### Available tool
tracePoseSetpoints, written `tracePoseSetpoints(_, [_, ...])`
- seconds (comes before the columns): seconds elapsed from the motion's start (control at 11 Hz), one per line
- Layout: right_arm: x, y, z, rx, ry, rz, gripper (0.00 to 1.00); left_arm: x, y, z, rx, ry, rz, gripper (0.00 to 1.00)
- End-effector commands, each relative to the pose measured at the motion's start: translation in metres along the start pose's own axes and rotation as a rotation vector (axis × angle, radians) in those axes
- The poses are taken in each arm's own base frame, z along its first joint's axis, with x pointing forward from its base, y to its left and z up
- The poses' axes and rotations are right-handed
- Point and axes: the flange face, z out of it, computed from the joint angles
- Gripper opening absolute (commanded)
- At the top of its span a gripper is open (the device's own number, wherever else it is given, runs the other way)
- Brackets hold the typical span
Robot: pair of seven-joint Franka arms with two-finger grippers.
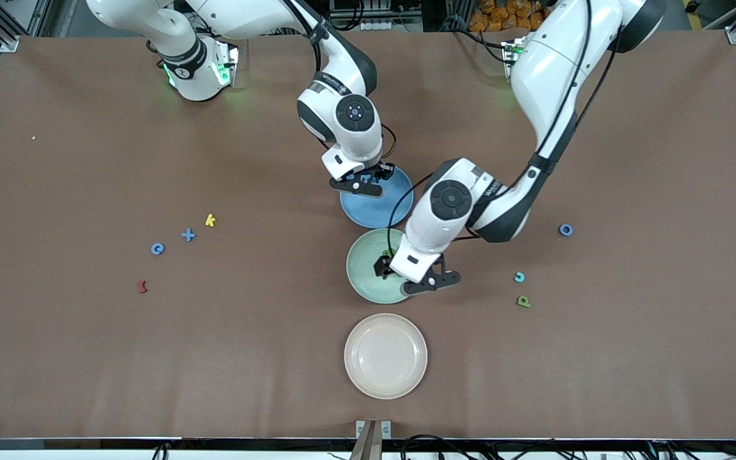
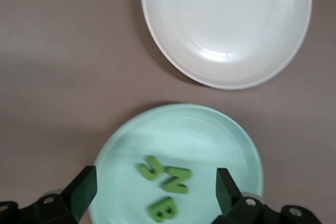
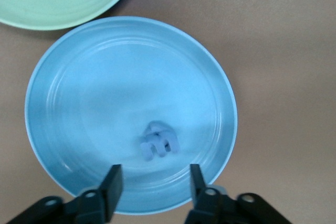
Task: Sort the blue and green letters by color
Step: 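Place the m on the blue plate and the N on the green plate, then grasp the green p with the left gripper while the right gripper reaches the x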
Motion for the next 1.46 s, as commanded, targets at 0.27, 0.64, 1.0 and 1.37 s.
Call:
tracePoseSetpoints(0.27, [0.078, 0.034, -0.017, 0.011, 0.006, 0.153, 1.0, 0.063, -0.083, -0.031, 0.123, -0.036, 0.245, 1.0])
tracePoseSetpoints(0.64, [0.19, 0.131, -0.035, -0.004, 0.03, 0.219, 1.0, 0.102, -0.152, -0.02, 0.177, -0.063, 0.439, 1.0])
tracePoseSetpoints(1.0, [0.276, 0.252, -0.044, -0.036, 0.026, 0.34, 1.0, 0.125, -0.194, -0.002, 0.23, -0.08, 0.535, 1.0])
tracePoseSetpoints(1.37, [0.308, 0.33, -0.059, -0.087, 0.136, 0.544, 1.0, 0.136, -0.22, 0.013, 0.232, -0.095, 0.501, 1.0])
